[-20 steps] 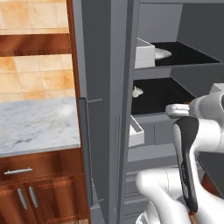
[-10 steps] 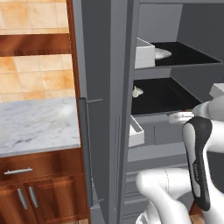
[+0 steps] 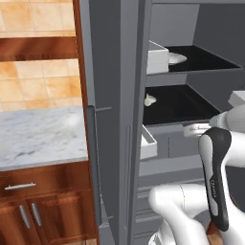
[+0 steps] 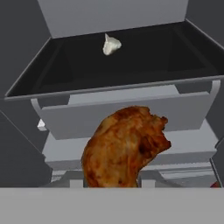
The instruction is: Transport the chicken drumstick from the fridge to the microwave and turn on the microwave.
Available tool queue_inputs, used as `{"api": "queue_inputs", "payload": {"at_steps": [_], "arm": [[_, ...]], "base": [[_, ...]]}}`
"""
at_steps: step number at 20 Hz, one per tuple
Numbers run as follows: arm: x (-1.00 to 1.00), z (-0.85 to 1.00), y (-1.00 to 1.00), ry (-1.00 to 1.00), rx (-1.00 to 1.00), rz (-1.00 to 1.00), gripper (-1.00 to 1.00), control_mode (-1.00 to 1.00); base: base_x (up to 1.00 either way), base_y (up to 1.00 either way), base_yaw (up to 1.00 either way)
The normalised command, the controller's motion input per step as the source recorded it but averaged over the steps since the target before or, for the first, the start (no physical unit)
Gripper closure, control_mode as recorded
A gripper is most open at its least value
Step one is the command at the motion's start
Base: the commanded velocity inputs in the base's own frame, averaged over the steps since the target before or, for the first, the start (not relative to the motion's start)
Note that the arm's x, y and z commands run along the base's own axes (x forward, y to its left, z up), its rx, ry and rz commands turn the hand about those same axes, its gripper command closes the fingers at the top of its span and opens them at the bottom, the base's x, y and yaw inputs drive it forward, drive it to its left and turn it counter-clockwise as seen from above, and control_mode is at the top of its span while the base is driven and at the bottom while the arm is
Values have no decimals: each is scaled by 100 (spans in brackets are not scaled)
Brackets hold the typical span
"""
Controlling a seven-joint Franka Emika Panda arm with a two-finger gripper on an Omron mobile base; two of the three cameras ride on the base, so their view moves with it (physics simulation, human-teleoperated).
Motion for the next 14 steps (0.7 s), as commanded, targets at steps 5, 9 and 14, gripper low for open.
{"api": "queue_inputs", "payload": {"at_steps": [5, 9, 14], "arm": [[0, 0, 0, 0, 0, 0, 100, 100], [0, 0, 0, 0, 0, 0, 100, 100], [0, 0, 0, 0, 0, 0, 100, 100]], "base": [[-83, 1, 0], [-81, 0, 0], [-56, 18, 5]]}}
